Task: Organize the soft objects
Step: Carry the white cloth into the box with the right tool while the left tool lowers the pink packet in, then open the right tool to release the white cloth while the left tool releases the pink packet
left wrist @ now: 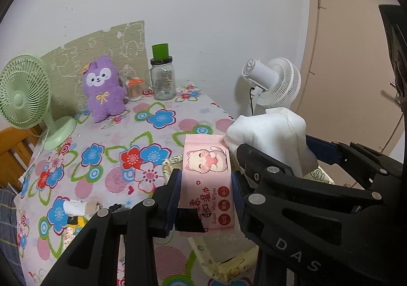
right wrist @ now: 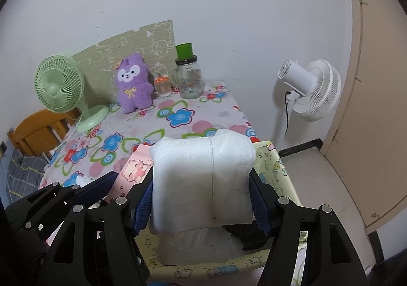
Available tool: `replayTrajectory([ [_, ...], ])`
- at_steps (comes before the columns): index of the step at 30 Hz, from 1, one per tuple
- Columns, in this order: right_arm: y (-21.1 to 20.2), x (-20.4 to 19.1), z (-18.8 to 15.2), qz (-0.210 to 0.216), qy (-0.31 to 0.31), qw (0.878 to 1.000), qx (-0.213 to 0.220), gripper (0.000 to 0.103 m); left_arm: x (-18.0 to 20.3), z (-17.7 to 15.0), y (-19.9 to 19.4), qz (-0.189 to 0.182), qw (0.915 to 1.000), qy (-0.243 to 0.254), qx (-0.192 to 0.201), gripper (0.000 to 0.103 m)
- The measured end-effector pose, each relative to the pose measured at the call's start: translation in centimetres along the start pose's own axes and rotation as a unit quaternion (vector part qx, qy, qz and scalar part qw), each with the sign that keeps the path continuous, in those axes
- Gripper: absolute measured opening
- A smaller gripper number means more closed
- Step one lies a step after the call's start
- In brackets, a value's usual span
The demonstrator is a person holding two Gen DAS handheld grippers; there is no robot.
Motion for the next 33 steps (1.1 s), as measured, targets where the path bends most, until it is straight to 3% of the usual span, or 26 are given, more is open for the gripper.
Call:
replayTrajectory([
  [11,2.3,2.3,-0.3,-0.011,0.016,1.0,-0.023,0.071,0.6,0.0,3.6,0.001,0.9997,-0.01,-0.025,0.041],
  [13,2.6,2.7,-0.4,-0.014,0.018,0.999,-0.024,0.073,0.6,0.1,3.9,0.005,0.9996,-0.01,-0.026,0.05],
  [15,2.9,2.9,-0.5,-0.015,0.023,0.999,-0.026,0.076,0.8,0.1,4.0,0.006,0.9997,-0.006,-0.023,0.065],
  [18,3.5,3.2,-0.7,-0.013,0.019,0.999,-0.029,0.085,1.3,0.0,4.2,0.014,0.9996,0.006,-0.023,0.074],
  [22,3.8,3.2,-0.7,-0.015,0.013,0.999,-0.027,0.093,1.3,-0.1,4.5,0.016,0.9994,0.008,-0.028,0.08],
  [26,3.9,3.2,-0.8,-0.012,0.022,0.999,-0.027,0.093,1.3,-0.1,4.5,0.014,0.9995,0.01,-0.028,0.09],
  [33,3.1,2.9,-0.9,-0.013,0.028,0.999,-0.018,0.094,1.2,0.0,3.6,0.015,0.9995,0.016,-0.023,0.094],
])
Point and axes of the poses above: each gripper's, at about its wrist camera, not at the fingertips, and y roughly the way its jaws point, x to its right, z to its top, the point moved 2 cm from there along y, roughly the way its jaws point, and after that the axes turned 1 degree about -x, right-handed, at the moved point
